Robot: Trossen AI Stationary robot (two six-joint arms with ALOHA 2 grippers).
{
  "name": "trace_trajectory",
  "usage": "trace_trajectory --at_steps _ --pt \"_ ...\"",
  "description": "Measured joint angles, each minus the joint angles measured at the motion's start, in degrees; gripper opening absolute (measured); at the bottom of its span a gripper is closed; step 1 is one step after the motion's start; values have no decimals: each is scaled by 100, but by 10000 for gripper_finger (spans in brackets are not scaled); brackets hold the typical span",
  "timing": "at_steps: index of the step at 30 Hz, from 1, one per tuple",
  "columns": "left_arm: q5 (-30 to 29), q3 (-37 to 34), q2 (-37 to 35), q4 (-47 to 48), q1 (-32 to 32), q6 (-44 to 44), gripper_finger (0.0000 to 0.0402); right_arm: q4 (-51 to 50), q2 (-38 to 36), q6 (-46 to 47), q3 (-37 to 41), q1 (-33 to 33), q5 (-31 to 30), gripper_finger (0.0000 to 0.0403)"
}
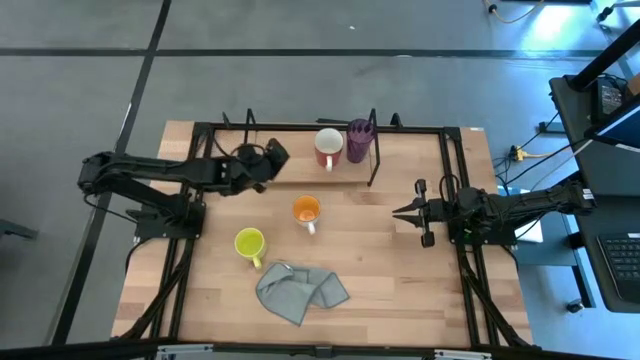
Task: Stack small to large cups/mugs on shelf
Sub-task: Put the yellow mug on the shelf
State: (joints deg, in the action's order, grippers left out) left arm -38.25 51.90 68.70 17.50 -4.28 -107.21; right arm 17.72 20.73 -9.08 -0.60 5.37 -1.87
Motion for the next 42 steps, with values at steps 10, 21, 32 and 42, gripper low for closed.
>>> trace_trajectory --at_steps 10,21,32,42 --pt "441 321 1028 -645 -67 -516 47 -2 0 0 0 2 -2 49" --pt "610 1441 1098 994 -131 -335 45 -2 0 0 -2 2 -6 49" --pt "2805 1927 930 3900 66 -1992 30 -7 2 0 -4 2 -12 49" --pt "4022 1991 1498 4894 207 -1860 2 -7 2 0 -4 2 -11 49"
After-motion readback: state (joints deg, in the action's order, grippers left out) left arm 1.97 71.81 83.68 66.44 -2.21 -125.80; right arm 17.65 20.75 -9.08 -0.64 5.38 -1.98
